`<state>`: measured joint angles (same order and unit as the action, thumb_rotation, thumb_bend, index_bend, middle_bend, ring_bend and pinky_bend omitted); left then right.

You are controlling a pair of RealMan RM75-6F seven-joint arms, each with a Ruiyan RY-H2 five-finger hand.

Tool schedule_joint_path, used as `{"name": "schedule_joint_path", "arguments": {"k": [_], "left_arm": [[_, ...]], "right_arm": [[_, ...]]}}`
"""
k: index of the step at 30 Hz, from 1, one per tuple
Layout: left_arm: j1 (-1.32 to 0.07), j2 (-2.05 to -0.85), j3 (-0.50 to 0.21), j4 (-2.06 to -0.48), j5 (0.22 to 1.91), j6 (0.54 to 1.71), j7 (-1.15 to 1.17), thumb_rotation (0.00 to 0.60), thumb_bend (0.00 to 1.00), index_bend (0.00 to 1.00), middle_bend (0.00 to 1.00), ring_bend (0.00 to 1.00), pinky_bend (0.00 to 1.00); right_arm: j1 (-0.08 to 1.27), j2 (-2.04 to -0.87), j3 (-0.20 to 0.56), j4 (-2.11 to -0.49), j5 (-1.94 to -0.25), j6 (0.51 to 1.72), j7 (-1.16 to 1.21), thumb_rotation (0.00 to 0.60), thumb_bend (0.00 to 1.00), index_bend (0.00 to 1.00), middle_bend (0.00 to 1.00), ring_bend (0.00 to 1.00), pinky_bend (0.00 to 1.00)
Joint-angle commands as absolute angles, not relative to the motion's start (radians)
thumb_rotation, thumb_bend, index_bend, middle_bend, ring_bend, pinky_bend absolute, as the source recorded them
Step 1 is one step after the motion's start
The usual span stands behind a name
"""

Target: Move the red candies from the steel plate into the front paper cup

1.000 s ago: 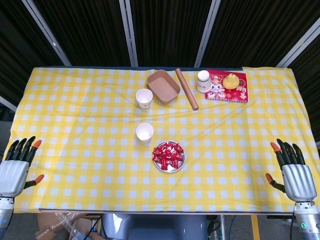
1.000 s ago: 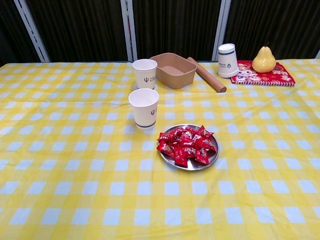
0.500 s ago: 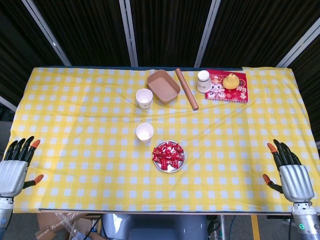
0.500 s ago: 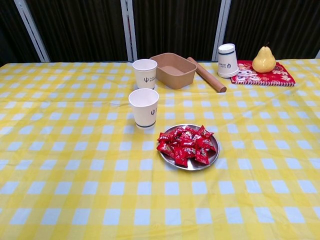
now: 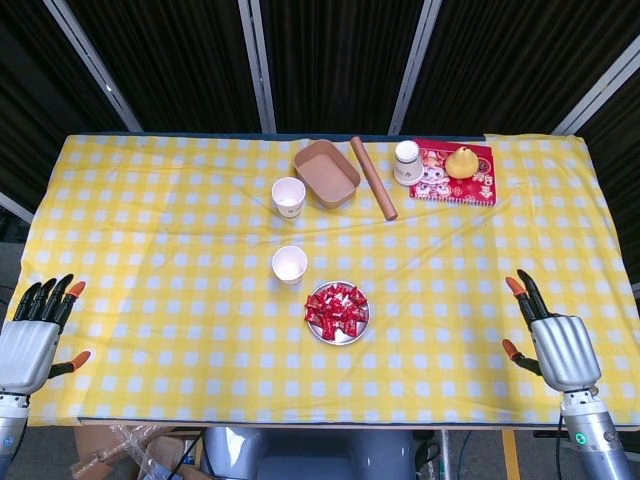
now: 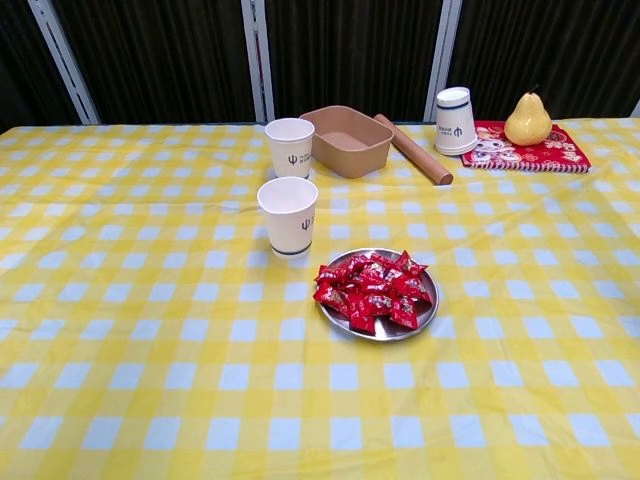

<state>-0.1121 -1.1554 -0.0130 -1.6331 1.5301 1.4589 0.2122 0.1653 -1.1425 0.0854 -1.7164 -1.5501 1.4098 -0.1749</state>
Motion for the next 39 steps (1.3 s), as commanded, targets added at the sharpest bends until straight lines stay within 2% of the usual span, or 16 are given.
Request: {"name": "schedule_joint_path", "arguments": {"k": [1,15,21,23,27,29,32,35,39], "left_arm": [[-0.113,-1.151,-0.014,-1.638,1.521,1.452,0.211,0.600,0.00,0.00,0.00,0.00,0.00],[-0.121,-1.126,-0.015,-1.648,1.492,1.418,0.176,0.600,0.00,0.00,0.00,0.00,0.00],[-0.127,-1.118,-0.011,-1.655,1.492,1.403,0.169,0.600,0.00,0.00,0.00,0.00,0.00],[-0.129,-1.116,-0.011,-1.658,1.488,1.397,0.167,0.600,0.00,0.00,0.00,0.00,0.00],[-0.132,-1.112,-0.011,-1.662,1.484,1.390,0.164,0.600,0.00,0.00,0.00,0.00,0.00],[-0.132,-1.111,-0.010,-1.664,1.485,1.389,0.160,0.600,0.00,0.00,0.00,0.00,0.00],[-0.133,-1.109,-0.009,-1.664,1.485,1.388,0.155,0.600,0.00,0.00,0.00,0.00,0.00],[-0.134,-1.107,-0.008,-1.665,1.483,1.384,0.150,0.600,0.00,0.00,0.00,0.00,0.00],[-0.136,-1.106,-0.008,-1.668,1.479,1.378,0.151,0.600,0.00,0.00,0.00,0.00,0.00]], "right_arm": [[0.226,-1.170,0.119,-1.786,-1.502,1.334,-0.259,0.600,0.31,0.00,0.06,0.67,0.78],[0.364,-1.331,0.164,-1.847,-1.344,1.181,-0.490,0.600,0.31,0.00,0.06,0.71,0.78],[0.432,-1.424,0.178,-1.857,-1.282,1.135,-0.589,0.600,0.31,0.01,0.13,0.73,0.80],[0.451,-1.459,0.181,-1.852,-1.263,1.126,-0.614,0.600,0.31,0.05,0.21,0.74,0.80],[0.488,-1.527,0.189,-1.820,-1.229,1.116,-0.661,0.600,0.31,0.09,0.52,0.76,0.83],[0.506,-1.557,0.198,-1.796,-1.209,1.114,-0.683,0.600,0.31,0.10,0.66,0.84,0.87],[0.531,-1.594,0.216,-1.762,-1.179,1.117,-0.708,0.600,0.31,0.12,0.80,0.96,0.92],[0.557,-1.619,0.236,-1.741,-1.145,1.114,-0.728,0.600,0.31,0.12,0.86,1.00,0.95],[0.592,-1.636,0.251,-1.745,-1.086,1.096,-0.770,0.600,0.31,0.12,0.87,1.00,0.95]]}}
